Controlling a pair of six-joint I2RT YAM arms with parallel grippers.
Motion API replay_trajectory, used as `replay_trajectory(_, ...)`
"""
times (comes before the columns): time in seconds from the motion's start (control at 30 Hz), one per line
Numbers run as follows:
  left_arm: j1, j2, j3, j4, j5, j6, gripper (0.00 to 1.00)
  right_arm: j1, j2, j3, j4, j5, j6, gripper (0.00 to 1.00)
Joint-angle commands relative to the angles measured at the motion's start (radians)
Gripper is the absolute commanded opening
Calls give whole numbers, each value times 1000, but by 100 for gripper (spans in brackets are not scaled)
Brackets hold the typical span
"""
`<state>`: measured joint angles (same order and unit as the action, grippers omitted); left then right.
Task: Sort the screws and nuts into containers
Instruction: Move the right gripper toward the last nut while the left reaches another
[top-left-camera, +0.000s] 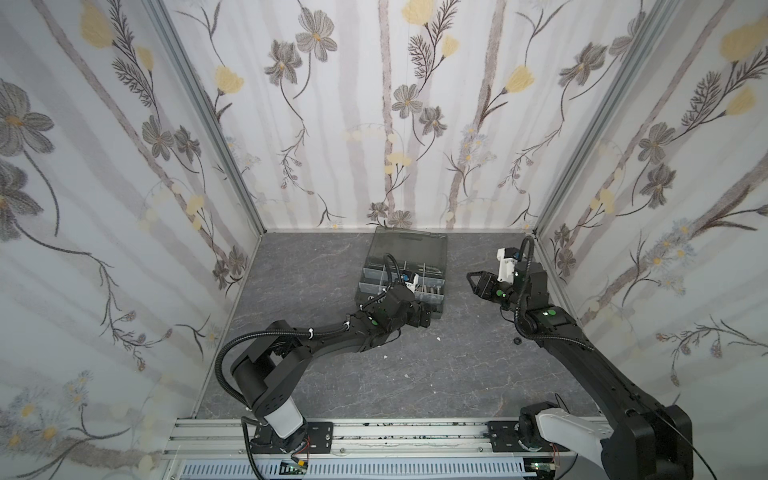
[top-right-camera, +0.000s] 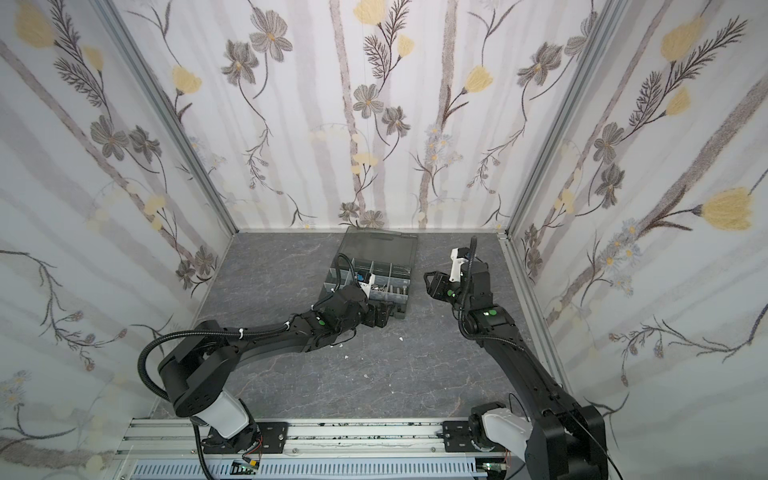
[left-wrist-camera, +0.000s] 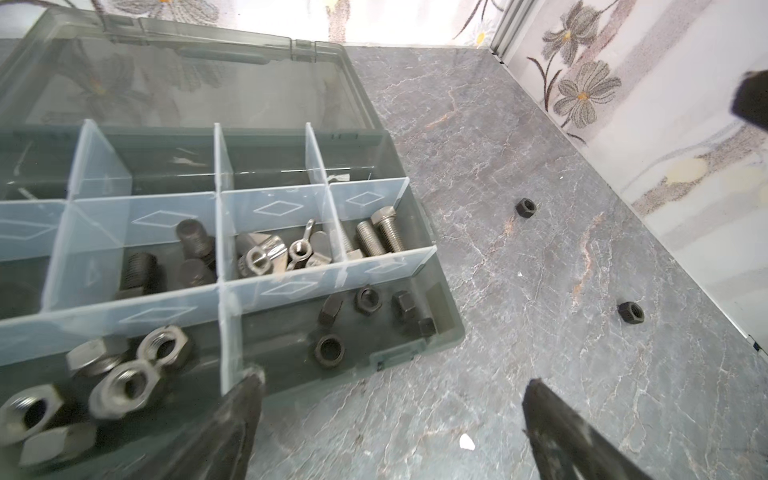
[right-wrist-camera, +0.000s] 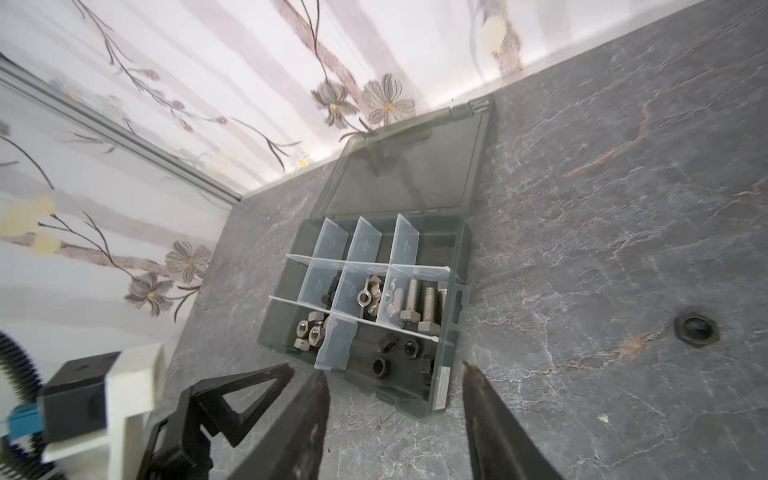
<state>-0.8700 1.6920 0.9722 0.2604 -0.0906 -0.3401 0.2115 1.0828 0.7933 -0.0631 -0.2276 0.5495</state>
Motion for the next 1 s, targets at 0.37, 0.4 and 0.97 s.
replay_trajectory(0.37, -43, 351, 446, -153, 59, 111, 91, -232, -291, -198, 50, 62, 64, 69)
replay_trajectory(0.4, -45, 369, 468, -158, 57, 114, 90, -233, -310, -211, 49, 96, 60, 71)
replay_trajectory(0.97, -66, 640, 772, -146, 177, 193, 71, -253, -384, -267, 39, 316, 24, 80)
